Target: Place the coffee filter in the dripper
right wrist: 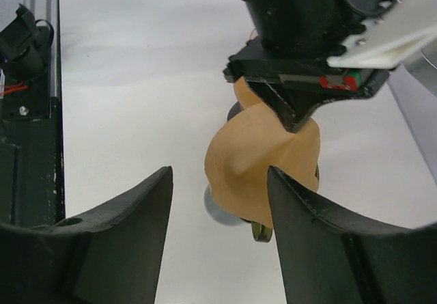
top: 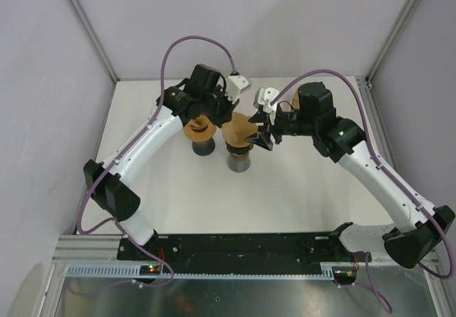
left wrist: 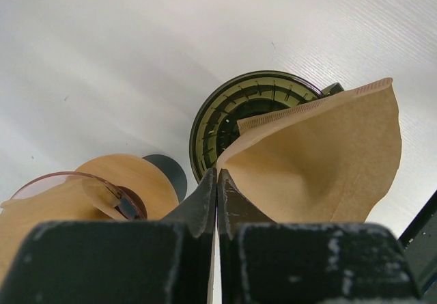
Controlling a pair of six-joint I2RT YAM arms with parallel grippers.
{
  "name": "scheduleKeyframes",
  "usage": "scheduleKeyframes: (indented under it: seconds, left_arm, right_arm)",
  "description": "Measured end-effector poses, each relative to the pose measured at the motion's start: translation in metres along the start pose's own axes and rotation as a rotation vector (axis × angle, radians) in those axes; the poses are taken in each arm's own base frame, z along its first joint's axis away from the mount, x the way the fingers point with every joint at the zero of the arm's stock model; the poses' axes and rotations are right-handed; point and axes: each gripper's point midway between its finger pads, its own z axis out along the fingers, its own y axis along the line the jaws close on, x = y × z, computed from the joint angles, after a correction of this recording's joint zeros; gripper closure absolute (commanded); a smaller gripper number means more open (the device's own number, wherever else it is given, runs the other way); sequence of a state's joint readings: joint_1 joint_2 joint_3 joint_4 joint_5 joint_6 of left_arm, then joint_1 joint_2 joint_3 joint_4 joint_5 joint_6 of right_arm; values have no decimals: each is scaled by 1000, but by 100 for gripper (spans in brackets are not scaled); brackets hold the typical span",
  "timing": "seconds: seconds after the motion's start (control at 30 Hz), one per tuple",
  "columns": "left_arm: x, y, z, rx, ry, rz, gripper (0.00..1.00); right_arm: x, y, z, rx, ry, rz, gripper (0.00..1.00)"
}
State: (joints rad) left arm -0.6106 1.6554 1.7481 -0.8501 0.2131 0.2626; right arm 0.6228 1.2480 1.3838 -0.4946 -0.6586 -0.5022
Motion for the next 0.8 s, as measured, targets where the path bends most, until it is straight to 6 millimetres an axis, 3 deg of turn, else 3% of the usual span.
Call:
scheduleKeyframes:
  seconds: [0.2, 0.4, 0.8]
  left_arm:
    - [2, 0, 4, 2, 8, -2, 100]
    - [6, 2, 8, -5, 23, -5, 93]
    - [21, 6, 17, -18, 69, -5, 53]
  right_arm:
    - [10, -19, 0, 56, 10, 117, 40]
    - [13, -27, 5, 82, 7, 172, 41]
    - [25, -45, 13, 135, 14, 284, 47]
